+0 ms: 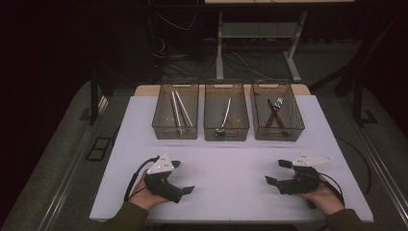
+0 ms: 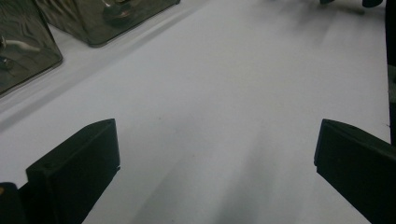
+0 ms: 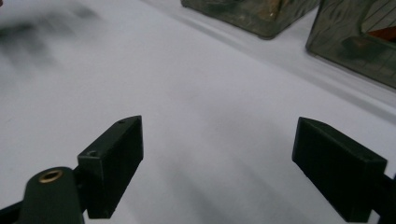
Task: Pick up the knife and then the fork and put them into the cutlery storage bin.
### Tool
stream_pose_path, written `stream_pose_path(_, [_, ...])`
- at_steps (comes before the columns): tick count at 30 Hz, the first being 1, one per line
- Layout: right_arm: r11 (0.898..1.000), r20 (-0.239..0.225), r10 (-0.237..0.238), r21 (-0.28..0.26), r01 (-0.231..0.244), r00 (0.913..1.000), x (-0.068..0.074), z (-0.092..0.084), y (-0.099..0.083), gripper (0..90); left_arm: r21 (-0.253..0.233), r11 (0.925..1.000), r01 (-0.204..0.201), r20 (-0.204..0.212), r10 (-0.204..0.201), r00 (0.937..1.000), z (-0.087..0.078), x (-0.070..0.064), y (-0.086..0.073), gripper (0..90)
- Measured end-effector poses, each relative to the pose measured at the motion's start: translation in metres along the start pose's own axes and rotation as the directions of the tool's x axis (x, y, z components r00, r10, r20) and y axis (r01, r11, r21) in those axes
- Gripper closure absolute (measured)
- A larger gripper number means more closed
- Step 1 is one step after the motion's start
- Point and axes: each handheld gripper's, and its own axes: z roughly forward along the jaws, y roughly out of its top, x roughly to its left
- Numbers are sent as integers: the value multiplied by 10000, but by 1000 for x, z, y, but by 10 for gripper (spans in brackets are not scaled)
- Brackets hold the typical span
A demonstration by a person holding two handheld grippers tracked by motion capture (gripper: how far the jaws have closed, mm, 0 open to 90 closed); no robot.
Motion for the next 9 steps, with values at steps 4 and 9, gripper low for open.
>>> stream_pose_path(4, [9999, -60, -96, 103, 97, 9999, 3, 0, -3, 165, 3, 10000, -7, -12, 7, 10000, 0, 0, 0, 0])
stream_pose_path(9, [9994, -134, -177, 291, 181, 9998, 1, 2, -5, 165, 70, 10000, -3, -48, 3, 10000, 1, 1, -1, 0])
